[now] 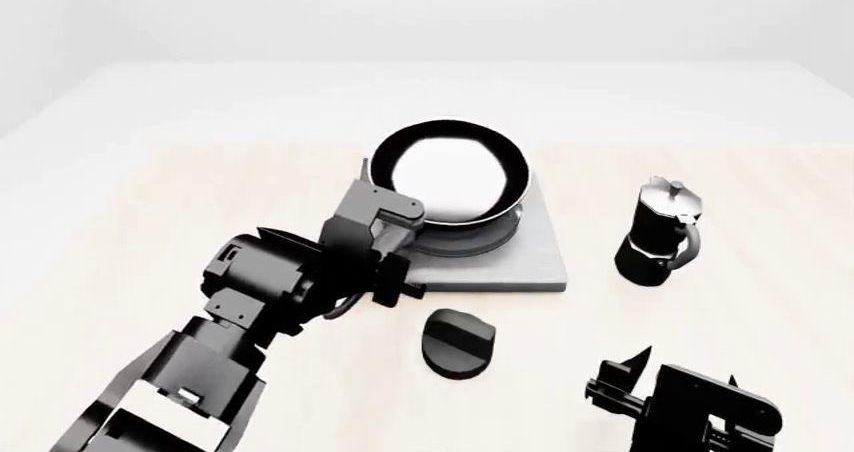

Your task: Turn on the stove and put the frying pan on it.

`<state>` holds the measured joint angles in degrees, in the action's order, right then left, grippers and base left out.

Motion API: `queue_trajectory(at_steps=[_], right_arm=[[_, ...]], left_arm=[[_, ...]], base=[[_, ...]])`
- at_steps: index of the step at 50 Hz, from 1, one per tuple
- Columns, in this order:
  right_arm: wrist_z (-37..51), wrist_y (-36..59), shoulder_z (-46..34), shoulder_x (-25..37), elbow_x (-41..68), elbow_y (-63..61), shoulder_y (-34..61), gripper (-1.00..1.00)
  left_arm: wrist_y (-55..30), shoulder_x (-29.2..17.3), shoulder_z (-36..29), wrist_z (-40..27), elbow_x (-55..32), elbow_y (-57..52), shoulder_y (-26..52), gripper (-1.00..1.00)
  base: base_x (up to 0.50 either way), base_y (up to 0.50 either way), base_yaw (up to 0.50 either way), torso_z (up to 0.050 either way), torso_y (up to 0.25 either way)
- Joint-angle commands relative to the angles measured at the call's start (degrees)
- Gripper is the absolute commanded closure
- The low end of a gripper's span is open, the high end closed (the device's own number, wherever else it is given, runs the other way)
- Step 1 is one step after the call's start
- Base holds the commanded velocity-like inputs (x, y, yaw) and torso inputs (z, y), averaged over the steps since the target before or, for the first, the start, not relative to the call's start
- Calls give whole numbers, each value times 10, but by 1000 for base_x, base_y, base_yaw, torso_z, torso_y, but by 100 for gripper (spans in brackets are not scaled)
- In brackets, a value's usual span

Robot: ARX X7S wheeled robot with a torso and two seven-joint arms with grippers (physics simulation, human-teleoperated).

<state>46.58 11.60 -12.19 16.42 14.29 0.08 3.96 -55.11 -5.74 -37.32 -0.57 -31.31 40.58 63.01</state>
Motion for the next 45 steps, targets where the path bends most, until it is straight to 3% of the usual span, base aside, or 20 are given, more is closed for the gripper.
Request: queue_trajectory(at_steps=[1,26,44,45], right_arm=[[1,-1,-1,1,1,1,0,-100],[4,3,-4,3,4,-2,1,-100],[5,3,-6,4,6,-2,1,-100],[5,3,-6,4,6,-3,1,-100]], left_arm=[[36,11,12,34,24,26,15,100],[99,28,-12,54,34,93,11,100],[50,-5,-13,28,16,-10,5,100],[47,-4,-11,32,13,-5,8,-100]], base=[[0,0,-3,0,0],[1,0,-1,0,0],[1,0,-1,0,0],[0,0,0,0,0]])
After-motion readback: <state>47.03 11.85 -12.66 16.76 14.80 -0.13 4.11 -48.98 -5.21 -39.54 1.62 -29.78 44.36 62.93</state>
